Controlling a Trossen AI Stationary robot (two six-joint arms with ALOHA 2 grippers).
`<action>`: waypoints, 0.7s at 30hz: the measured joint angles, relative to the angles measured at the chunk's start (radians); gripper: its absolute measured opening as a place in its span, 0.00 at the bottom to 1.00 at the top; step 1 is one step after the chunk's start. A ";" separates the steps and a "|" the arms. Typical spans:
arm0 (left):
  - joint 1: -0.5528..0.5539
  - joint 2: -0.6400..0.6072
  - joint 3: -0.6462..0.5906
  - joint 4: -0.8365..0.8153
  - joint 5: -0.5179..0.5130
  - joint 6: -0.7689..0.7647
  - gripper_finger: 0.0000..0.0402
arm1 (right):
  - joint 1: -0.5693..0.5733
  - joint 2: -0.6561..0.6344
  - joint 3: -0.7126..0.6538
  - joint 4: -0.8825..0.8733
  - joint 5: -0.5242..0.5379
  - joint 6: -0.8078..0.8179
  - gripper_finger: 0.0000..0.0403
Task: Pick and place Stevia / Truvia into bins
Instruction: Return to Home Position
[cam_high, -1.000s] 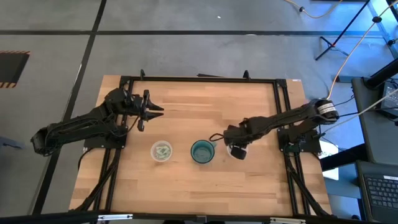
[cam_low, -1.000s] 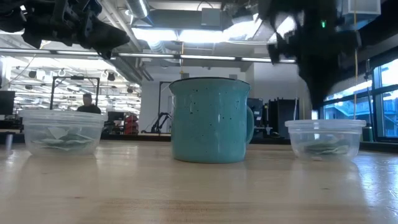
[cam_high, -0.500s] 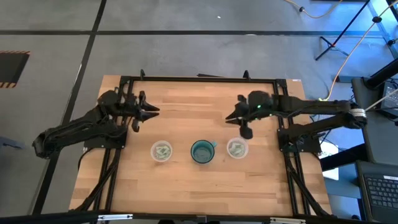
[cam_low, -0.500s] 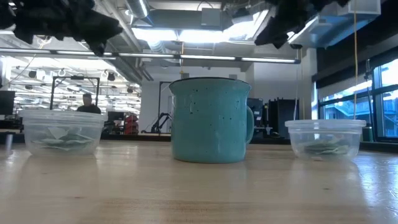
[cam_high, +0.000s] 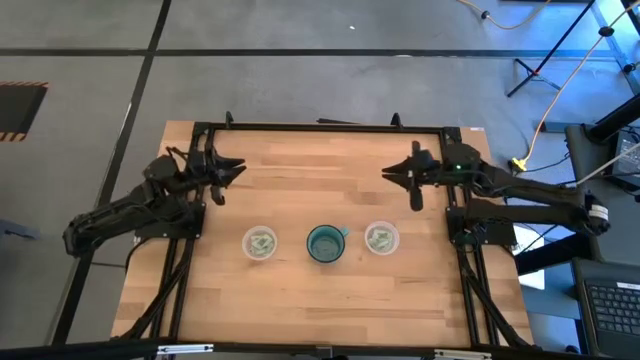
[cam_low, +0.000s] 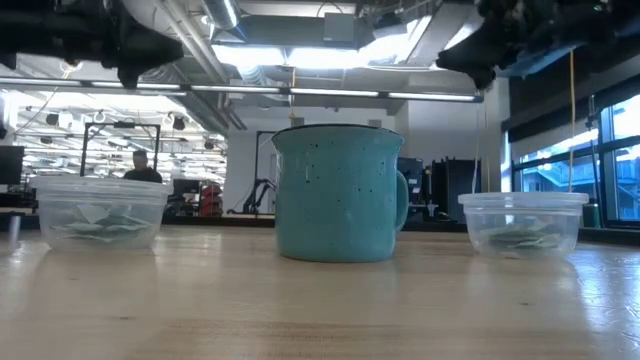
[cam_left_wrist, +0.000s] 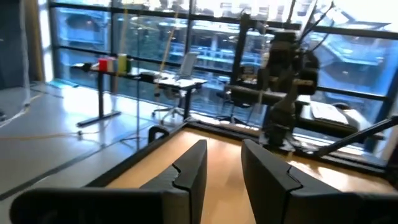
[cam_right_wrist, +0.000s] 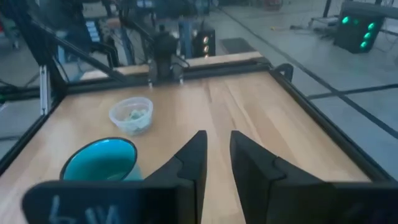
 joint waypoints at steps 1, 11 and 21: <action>-0.011 -0.011 -0.018 0.007 -0.019 -0.004 0.24 | -0.005 -0.022 -0.022 0.015 -0.006 0.005 0.19; -0.114 -0.128 -0.112 -0.018 -0.101 -0.030 0.23 | -0.016 -0.203 -0.175 0.065 -0.043 0.032 0.19; -0.191 -0.160 -0.113 -0.021 -0.190 -0.025 0.23 | -0.016 -0.447 -0.299 0.063 -0.043 0.056 0.19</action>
